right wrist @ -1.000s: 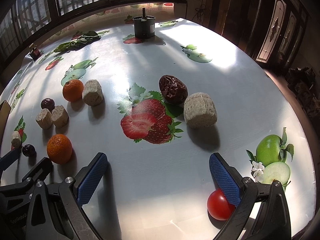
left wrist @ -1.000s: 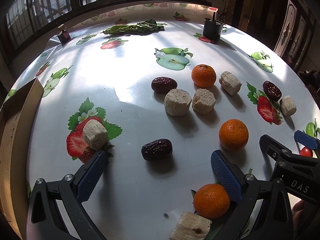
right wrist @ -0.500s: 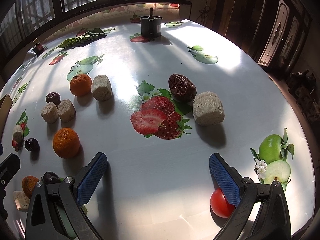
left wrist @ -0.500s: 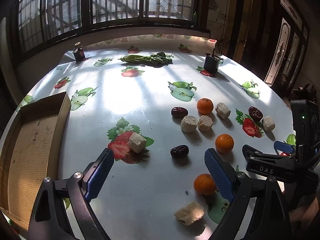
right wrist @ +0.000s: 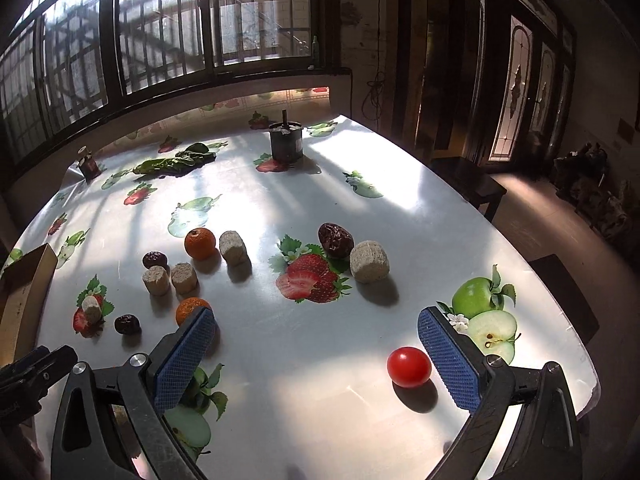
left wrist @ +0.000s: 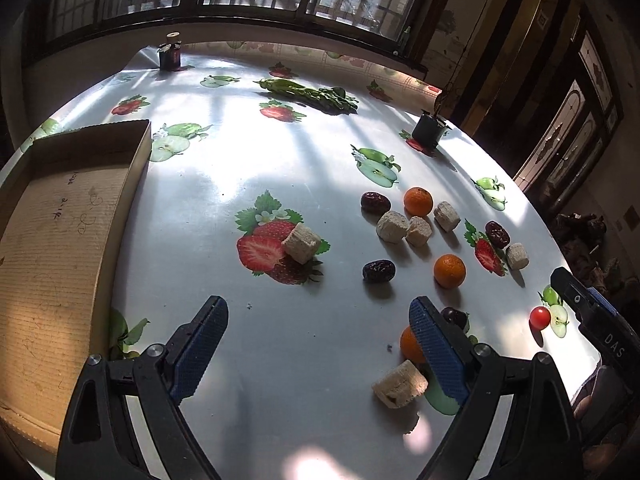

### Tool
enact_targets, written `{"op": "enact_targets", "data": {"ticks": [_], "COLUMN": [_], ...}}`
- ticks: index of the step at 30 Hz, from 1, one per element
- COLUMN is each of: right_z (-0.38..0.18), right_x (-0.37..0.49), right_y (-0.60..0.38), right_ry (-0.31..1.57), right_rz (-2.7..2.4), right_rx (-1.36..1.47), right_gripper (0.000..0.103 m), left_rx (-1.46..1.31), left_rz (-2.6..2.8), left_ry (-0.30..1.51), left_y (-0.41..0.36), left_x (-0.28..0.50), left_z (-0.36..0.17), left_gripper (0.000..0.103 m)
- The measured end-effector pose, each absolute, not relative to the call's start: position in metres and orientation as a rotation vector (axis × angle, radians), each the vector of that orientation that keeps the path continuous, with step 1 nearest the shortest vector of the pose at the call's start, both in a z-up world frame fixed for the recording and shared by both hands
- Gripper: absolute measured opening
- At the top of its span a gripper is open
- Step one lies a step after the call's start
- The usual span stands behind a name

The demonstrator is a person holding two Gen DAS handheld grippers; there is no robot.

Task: Organize fruits
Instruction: 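Move left tool to a beige block while right tool moves to the red tomato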

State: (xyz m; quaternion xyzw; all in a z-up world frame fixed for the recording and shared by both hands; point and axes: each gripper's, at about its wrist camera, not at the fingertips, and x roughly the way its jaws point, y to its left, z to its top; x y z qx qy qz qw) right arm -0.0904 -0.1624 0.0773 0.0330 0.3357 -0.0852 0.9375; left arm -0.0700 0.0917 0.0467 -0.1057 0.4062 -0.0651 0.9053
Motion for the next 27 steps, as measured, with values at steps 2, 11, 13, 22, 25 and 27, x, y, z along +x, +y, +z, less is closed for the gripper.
{"op": "enact_targets", "data": {"ticks": [2, 11, 13, 22, 25, 27], "right_z": [0.082, 0.104, 0.105, 0.090, 0.089, 0.089], "right_x": [-0.100, -0.140, -0.139, -0.131, -0.130, -0.131], "right_y": [-0.158, -0.142, -0.138, -0.128, -0.128, -0.128], "right_ry": [0.654, 0.424, 0.419, 0.522, 0.520, 0.519], "right_rz": [-0.175, -0.205, -0.196, -0.148, -0.146, -0.147], "right_rx": [0.073, 0.052, 0.028, -0.002, -0.002, -0.002], "right_gripper": [0.102, 0.102, 0.102, 0.102, 0.102, 0.102], "left_rx": [-0.169, -0.103, -0.105, -0.098, -0.086, -0.082], "left_rz": [-0.086, 0.054, 0.067, 0.059, 0.050, 0.045], "left_ry": [0.781, 0.640, 0.631, 0.618, 0.620, 0.620], "left_y": [0.091, 0.103, 0.105, 0.103, 0.100, 0.099], "left_x": [-0.080, -0.104, -0.106, -0.110, -0.109, -0.110], "left_z": [0.059, 0.097, 0.099, 0.099, 0.099, 0.099], "left_gripper": [0.092, 0.092, 0.092, 0.092, 0.092, 0.092]}}
